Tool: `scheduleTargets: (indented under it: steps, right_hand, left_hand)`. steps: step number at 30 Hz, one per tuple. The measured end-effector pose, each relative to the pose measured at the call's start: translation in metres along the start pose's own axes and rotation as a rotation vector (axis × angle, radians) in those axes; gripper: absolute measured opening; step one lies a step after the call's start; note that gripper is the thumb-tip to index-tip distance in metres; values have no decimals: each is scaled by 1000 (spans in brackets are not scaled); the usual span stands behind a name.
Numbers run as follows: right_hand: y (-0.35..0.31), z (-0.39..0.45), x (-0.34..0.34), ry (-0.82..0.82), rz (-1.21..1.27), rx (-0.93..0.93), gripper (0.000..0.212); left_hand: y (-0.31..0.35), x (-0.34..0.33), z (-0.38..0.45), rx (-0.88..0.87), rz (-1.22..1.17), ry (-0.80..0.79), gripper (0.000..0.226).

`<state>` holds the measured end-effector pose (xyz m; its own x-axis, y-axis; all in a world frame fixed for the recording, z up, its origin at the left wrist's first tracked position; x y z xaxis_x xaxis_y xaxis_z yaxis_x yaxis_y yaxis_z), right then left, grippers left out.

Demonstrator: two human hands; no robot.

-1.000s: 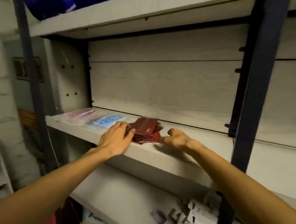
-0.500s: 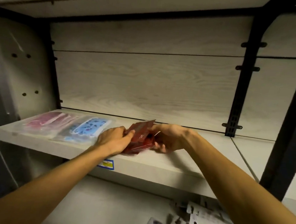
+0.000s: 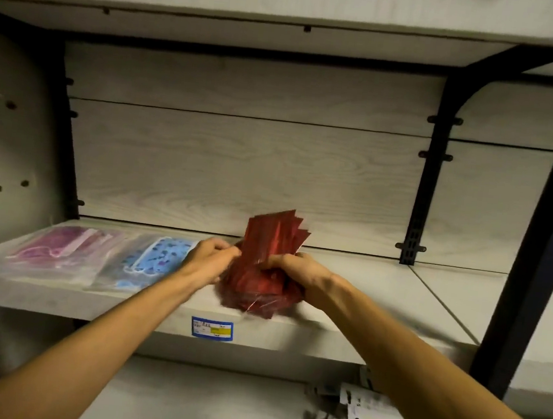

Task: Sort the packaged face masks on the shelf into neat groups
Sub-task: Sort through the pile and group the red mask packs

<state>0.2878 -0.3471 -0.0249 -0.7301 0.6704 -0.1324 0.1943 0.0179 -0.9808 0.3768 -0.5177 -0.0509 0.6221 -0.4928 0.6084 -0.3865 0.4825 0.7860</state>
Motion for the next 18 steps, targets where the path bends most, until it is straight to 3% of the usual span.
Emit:
scheduleTargets:
  steps: [3, 8, 12, 18]
  right_hand:
    - [-4, -24, 12, 9, 123, 90, 22]
    - [-11, -76, 58, 27, 67, 289, 26]
    - [-14, -131, 116, -28, -108, 435, 26]
    - [-5, -220, 234, -24, -284, 462, 27]
  left_hand:
    - [10, 3, -6, -59, -1, 0, 40]
    - [60, -22, -69, -275, -153, -275, 16]
    - [102, -61, -129, -437, -217, -286, 19]
    - [165, -142, -215, -587, -152, -275, 23]
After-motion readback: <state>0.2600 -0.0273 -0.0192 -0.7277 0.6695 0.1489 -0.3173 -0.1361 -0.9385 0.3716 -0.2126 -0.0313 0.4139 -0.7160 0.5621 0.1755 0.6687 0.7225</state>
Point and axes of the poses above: each hand's wrist, its own z-axis towards the middle knuckle, its own x-axis out of the back of the hand, y = z × x, the point moved 1 cm from there along z, towards the middle knuckle, and after that the axes turned 14 degrees about z, right-handed, at the moved point
